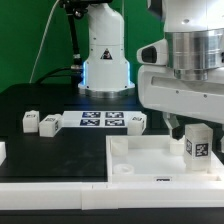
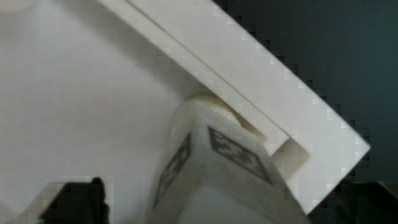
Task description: Assemble one leg
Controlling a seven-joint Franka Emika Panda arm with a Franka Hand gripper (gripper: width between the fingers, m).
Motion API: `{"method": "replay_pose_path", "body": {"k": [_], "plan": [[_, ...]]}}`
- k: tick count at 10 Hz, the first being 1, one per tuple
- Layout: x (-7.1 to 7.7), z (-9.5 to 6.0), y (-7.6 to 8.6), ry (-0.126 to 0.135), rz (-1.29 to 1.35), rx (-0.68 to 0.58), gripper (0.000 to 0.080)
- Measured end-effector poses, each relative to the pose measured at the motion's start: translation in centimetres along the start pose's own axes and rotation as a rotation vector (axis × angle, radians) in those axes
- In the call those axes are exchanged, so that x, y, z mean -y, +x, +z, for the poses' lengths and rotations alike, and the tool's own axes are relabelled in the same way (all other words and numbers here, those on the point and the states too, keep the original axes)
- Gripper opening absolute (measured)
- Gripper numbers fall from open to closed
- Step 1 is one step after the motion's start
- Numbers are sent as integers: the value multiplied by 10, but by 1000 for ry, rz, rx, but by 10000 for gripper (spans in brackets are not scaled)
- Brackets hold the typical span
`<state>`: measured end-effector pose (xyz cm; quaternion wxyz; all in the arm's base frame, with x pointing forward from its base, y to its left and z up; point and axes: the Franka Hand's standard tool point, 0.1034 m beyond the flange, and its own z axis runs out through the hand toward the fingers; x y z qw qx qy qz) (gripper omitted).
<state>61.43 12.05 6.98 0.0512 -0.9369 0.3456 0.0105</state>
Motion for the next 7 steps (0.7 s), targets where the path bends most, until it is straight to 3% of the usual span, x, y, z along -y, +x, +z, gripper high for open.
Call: {"method": "replay_pose_path", "body": {"k": [7], "plan": [[1, 0, -1, -35, -712, -16, 630]]}}
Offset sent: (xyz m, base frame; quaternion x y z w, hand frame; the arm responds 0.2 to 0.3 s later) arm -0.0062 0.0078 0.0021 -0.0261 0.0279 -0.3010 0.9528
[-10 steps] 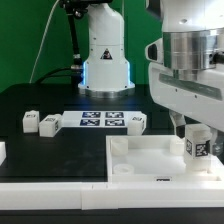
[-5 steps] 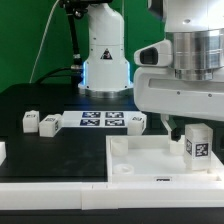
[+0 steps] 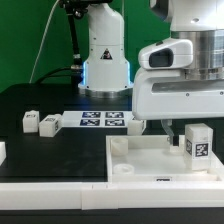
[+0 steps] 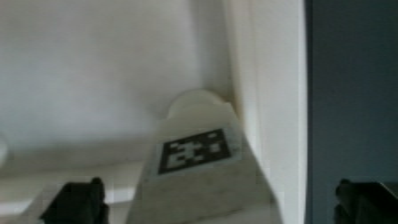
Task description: Assemble one leg
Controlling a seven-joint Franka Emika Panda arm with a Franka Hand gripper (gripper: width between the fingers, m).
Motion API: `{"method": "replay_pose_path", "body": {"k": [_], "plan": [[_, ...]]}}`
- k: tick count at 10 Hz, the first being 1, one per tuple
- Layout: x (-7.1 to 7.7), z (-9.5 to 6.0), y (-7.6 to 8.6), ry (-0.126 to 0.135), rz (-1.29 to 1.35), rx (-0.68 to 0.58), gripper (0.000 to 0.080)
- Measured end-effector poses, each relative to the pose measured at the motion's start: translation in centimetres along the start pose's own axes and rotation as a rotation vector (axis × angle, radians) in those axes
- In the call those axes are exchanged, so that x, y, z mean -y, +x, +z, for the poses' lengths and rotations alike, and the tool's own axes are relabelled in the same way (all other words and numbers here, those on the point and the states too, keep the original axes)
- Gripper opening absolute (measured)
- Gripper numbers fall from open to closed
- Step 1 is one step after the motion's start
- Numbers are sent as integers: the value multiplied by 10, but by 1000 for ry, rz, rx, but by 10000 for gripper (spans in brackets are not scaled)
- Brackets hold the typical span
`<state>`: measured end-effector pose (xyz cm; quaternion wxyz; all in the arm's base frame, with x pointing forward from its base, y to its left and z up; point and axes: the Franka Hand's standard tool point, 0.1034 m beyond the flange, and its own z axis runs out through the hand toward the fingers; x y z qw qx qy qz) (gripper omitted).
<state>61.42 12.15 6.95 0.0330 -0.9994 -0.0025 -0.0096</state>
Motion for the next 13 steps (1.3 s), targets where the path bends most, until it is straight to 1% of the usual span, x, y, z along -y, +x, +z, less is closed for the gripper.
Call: {"method": "replay_pose_path", "body": {"k": [1, 2, 3, 4, 5, 6, 7, 8, 9, 11, 13], "plan": [[0, 0, 0, 0, -20, 0, 630], [0, 0, 0, 0, -12, 0, 456], [0, 0, 0, 0, -11, 0, 308], [-1, 0, 0, 0, 21, 0, 308], [0, 0, 0, 0, 25, 0, 288], [0, 0, 0, -1, 133, -2, 288], [1, 0, 0, -9, 303, -3, 288], [1, 0, 0, -15, 414, -5, 288], [0, 0, 0, -15, 578, -6, 288], [0, 0, 0, -18, 802, -8, 288], [4, 1, -2, -24, 1094, -13, 290]]}}
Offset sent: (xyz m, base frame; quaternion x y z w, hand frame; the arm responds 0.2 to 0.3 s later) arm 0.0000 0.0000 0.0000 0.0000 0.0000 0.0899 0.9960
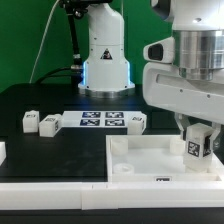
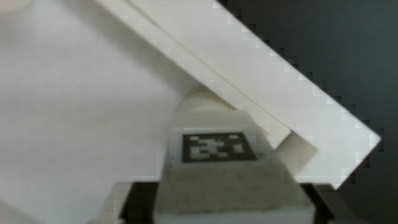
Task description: Assemble one leg
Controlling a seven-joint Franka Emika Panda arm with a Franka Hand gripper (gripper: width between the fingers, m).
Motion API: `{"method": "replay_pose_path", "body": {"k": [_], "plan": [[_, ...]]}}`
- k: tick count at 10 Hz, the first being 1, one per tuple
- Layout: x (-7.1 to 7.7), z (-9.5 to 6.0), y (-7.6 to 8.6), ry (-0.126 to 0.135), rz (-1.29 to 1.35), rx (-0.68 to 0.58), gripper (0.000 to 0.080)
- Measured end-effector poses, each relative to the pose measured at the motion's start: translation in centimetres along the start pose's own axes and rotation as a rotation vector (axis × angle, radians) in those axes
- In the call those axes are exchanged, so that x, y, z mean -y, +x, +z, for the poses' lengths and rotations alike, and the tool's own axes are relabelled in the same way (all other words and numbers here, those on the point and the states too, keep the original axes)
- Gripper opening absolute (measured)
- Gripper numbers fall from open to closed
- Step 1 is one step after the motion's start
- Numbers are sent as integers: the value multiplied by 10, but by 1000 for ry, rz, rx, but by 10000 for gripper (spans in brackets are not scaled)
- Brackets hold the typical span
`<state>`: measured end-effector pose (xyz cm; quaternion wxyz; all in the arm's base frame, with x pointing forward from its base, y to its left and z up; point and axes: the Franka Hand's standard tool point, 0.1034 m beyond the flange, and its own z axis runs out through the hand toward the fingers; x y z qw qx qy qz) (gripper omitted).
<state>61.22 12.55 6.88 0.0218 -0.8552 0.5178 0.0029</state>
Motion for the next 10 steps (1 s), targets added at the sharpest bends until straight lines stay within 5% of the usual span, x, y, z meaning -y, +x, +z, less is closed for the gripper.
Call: {"method": "replay_pose_path", "body": {"k": [4, 7, 10], "plan": [[1, 1, -2, 7, 275, 12, 290], [0, 0, 1, 8, 151, 10, 610], [0, 0, 3, 9, -334, 6, 648]]}}
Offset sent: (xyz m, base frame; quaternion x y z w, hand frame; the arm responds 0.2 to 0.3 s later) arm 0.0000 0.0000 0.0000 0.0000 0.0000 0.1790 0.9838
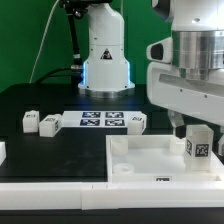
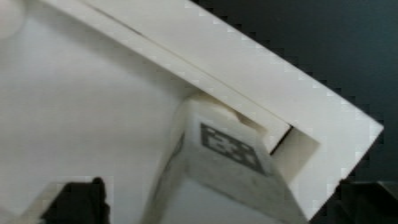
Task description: Assemble one leg
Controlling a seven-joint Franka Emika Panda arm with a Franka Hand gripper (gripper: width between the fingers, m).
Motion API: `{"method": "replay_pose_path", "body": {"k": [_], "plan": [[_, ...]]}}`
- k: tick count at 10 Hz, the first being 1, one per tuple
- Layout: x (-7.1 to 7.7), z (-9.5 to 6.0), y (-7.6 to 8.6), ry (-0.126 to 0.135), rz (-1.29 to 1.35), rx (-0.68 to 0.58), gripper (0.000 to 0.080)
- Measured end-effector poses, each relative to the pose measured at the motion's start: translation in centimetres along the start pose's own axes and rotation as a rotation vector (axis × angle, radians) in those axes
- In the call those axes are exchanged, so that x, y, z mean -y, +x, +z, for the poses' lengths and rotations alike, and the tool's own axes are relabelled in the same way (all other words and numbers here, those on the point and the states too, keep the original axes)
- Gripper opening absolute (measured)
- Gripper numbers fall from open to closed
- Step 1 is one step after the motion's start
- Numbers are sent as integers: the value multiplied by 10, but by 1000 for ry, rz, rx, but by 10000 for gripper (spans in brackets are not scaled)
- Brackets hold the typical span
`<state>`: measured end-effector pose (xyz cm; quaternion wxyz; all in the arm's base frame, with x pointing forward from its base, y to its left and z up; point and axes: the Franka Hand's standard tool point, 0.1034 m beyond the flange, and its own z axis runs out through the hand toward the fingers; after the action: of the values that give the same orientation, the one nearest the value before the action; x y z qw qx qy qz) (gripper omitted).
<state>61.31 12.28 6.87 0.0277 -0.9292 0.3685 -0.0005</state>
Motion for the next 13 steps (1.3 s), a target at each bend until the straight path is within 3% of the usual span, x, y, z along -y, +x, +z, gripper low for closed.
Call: {"method": "replay_pose_path", "body": {"k": [6, 9, 11, 13], "plan": [[-1, 0, 1, -19, -711, -9, 649], [-2, 0, 2, -19, -773, -8, 637], [-2, 0, 2, -19, -753, -9, 287], [-2, 0, 3, -11, -611, -6, 291]]}}
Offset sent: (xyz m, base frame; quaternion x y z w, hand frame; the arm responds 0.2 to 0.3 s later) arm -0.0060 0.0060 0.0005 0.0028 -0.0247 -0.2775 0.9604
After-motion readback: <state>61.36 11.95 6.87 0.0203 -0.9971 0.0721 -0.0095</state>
